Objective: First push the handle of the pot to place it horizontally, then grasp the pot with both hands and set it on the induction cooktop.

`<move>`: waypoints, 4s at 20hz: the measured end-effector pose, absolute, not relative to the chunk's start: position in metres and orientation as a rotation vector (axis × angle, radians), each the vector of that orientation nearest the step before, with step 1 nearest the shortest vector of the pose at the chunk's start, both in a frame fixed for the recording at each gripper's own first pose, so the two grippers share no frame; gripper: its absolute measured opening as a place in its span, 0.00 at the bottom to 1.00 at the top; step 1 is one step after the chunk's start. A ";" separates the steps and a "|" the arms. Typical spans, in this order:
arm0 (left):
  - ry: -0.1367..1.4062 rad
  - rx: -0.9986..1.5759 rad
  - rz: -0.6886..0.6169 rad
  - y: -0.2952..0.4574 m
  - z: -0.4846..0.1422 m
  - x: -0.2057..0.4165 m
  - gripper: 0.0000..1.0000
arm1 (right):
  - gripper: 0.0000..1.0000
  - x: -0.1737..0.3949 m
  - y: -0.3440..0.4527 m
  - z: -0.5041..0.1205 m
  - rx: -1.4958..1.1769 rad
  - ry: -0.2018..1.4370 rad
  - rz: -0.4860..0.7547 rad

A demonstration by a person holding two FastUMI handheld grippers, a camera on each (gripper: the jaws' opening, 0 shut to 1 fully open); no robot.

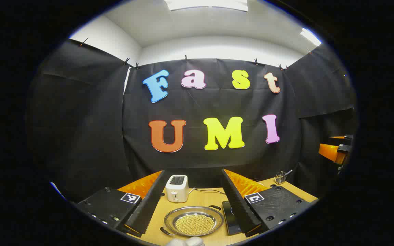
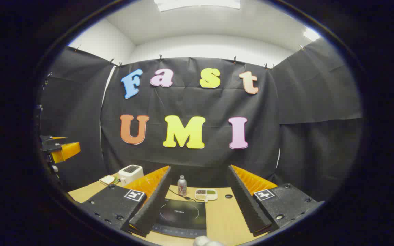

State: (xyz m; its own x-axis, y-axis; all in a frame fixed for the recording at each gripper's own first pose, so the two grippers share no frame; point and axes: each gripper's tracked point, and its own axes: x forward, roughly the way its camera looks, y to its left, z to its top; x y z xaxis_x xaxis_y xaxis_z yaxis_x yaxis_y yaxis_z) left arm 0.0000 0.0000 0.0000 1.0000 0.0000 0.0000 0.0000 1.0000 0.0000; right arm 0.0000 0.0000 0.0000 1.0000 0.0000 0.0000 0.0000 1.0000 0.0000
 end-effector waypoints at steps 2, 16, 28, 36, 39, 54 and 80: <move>0.000 -0.001 -0.002 0.000 0.000 0.004 0.95 | 0.97 0.001 0.004 0.001 0.003 0.001 0.006; 0.007 -0.004 0.007 0.011 -0.005 0.010 0.95 | 0.97 0.003 0.008 0.005 -0.008 0.000 0.003; 0.037 -0.017 -0.080 0.000 -0.014 0.009 0.47 | 0.97 -0.004 0.007 0.005 0.002 0.001 -0.012; 0.109 -0.066 -0.161 -0.006 -0.037 0.009 0.00 | 0.97 -0.009 0.008 -0.003 -0.012 0.018 -0.019; 0.167 -0.106 -0.207 -0.012 -0.055 0.008 0.00 | 0.97 -0.009 0.010 -0.009 -0.009 0.036 -0.020; 0.552 -0.100 -0.118 0.008 -0.235 -0.009 0.00 | 0.97 -0.006 0.006 -0.044 -0.032 0.139 -0.016; 0.955 -0.095 -0.051 0.043 -0.404 -0.015 0.00 | 0.97 0.006 -0.002 -0.067 -0.041 0.227 -0.014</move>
State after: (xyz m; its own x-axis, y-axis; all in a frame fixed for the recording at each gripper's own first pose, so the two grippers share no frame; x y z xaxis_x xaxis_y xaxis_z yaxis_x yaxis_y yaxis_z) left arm -0.0152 0.0426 -0.4036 0.5770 -0.0857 -0.8123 0.0013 0.9946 -0.1040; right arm 0.0059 -0.0019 -0.0671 0.9742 -0.0185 -0.2249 0.0092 0.9991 -0.0423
